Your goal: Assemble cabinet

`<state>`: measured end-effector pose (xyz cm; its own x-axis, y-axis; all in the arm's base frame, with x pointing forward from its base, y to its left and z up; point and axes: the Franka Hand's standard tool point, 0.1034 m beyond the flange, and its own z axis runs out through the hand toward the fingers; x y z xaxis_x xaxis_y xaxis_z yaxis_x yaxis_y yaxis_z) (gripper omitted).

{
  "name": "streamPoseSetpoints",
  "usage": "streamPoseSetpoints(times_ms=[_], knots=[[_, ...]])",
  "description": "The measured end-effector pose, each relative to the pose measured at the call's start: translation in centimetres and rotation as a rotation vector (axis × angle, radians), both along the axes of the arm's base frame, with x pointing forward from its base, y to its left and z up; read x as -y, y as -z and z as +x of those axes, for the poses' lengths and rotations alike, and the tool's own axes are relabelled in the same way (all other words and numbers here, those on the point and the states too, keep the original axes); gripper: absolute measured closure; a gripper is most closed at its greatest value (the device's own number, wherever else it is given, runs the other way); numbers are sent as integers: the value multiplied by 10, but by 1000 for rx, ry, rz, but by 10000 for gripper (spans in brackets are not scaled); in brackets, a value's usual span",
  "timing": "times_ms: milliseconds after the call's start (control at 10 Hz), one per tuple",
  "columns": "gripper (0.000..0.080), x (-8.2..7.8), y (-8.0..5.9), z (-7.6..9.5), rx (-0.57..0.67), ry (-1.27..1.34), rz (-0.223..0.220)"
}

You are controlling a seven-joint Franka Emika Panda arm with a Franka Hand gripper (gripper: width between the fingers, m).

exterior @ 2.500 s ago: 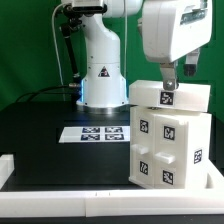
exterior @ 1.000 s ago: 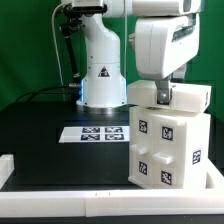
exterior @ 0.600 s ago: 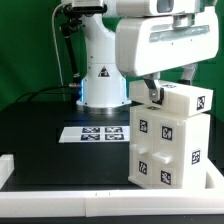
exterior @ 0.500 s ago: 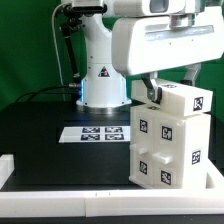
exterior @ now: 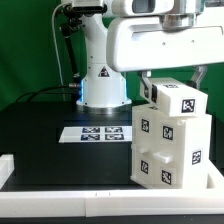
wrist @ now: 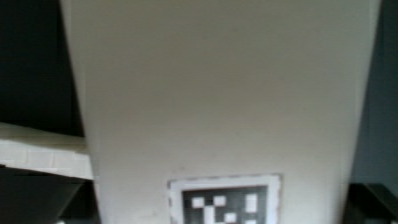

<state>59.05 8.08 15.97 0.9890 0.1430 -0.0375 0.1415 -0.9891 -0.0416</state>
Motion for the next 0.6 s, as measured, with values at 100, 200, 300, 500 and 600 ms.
streamPoseSetpoints(times_ms=[100,200,300,500,600], knots=[[239,0,0,0,-3,69,-3],[239,0,0,0,-5,124,-5],[239,-1,0,0,-8,203,-8],[239,-3,1,-1,8,381,-10],[239,-4,1,-3,9,480,-9]])
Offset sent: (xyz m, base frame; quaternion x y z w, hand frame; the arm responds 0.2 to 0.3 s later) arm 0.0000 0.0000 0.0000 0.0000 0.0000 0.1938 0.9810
